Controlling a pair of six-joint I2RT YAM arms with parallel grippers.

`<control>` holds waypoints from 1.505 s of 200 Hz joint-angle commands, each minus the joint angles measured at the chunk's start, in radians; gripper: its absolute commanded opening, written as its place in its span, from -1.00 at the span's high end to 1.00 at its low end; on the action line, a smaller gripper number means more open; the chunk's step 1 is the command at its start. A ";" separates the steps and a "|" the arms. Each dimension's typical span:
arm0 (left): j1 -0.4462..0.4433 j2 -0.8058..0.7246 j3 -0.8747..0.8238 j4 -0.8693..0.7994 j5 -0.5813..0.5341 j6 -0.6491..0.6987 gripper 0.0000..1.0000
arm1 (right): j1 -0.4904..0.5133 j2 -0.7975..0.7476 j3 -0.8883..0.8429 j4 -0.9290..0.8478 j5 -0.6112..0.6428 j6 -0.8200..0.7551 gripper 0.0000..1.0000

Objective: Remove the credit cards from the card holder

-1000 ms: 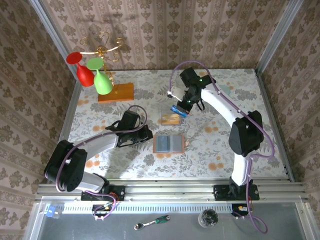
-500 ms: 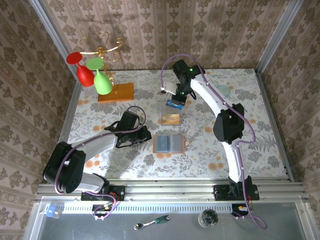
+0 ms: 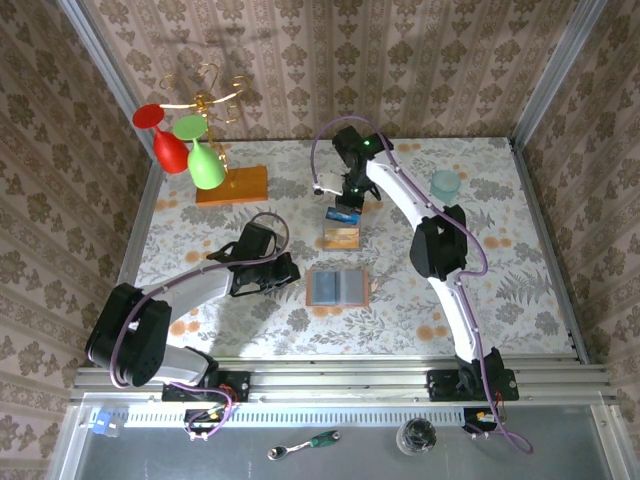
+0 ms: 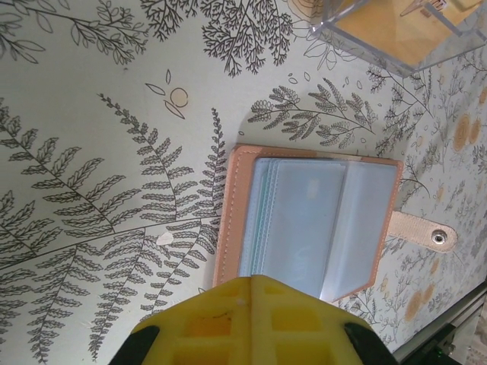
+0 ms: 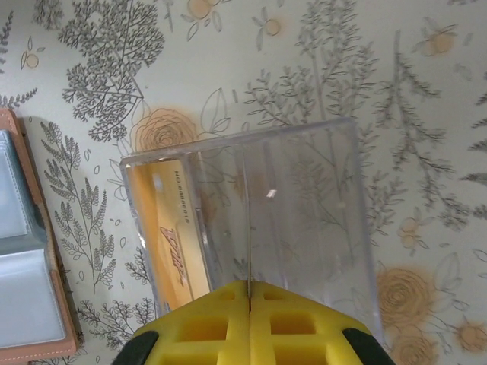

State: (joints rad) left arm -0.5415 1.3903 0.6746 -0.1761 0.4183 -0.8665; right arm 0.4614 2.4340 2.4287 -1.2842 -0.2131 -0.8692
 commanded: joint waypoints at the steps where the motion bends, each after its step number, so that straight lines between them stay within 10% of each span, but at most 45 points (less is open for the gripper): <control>1: 0.011 0.011 0.017 -0.026 -0.004 0.021 0.92 | 0.008 0.028 0.032 -0.062 0.014 -0.041 0.91; 50: 0.012 0.021 0.014 -0.019 -0.001 0.020 0.92 | 0.007 0.016 0.030 -0.033 0.065 -0.020 0.47; 301: 0.014 -0.004 -0.027 0.027 0.004 0.008 0.92 | 0.046 -0.170 -0.375 0.346 0.197 0.105 -0.12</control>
State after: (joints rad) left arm -0.5350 1.3983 0.6594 -0.1562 0.4191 -0.8669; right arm 0.5041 2.2787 2.0624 -0.9829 -0.0761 -0.7811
